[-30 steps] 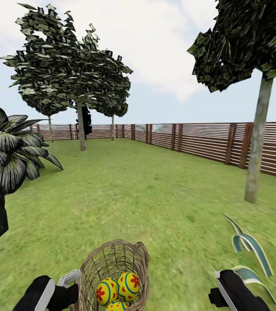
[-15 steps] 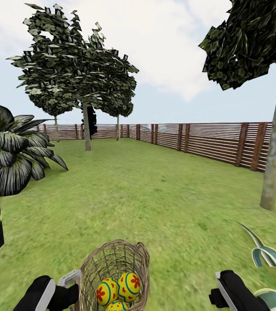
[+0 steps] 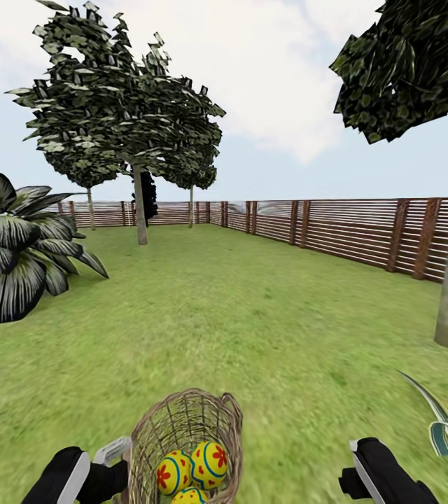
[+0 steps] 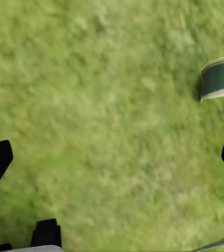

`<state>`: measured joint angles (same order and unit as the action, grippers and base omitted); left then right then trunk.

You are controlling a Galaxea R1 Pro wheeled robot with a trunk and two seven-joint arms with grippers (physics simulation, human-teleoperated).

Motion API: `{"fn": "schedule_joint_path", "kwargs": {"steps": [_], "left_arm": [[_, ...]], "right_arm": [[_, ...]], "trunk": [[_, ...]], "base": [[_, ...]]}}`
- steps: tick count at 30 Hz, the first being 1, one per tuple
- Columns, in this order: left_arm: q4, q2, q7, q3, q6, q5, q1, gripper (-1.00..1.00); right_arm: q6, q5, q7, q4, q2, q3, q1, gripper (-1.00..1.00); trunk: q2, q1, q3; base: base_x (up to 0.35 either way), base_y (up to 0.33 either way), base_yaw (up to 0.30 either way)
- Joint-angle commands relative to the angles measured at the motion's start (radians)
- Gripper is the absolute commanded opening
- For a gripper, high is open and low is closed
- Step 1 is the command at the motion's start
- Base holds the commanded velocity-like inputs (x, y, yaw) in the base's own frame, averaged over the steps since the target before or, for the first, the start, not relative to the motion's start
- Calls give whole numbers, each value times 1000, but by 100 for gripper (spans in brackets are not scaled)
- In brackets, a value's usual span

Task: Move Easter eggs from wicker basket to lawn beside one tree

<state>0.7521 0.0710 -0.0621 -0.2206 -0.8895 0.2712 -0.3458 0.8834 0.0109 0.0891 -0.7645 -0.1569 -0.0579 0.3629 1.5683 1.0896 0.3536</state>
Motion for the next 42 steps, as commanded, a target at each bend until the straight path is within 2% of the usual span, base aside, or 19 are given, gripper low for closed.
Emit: {"fn": "schedule_joint_path", "kwargs": {"steps": [1,42], "left_arm": [[1,0,-8,-3,-5,11,-1,-100],[1,0,-8,-3,-5,11,-1,-100]], "right_arm": [[5,1,4,-1,-2,-5,1,100],[3,0,5,14,-1,-5,1,100]], "trunk": [[1,1,1],[1,1,1]], "base": [[334,0,0],[334,0,0]]}}
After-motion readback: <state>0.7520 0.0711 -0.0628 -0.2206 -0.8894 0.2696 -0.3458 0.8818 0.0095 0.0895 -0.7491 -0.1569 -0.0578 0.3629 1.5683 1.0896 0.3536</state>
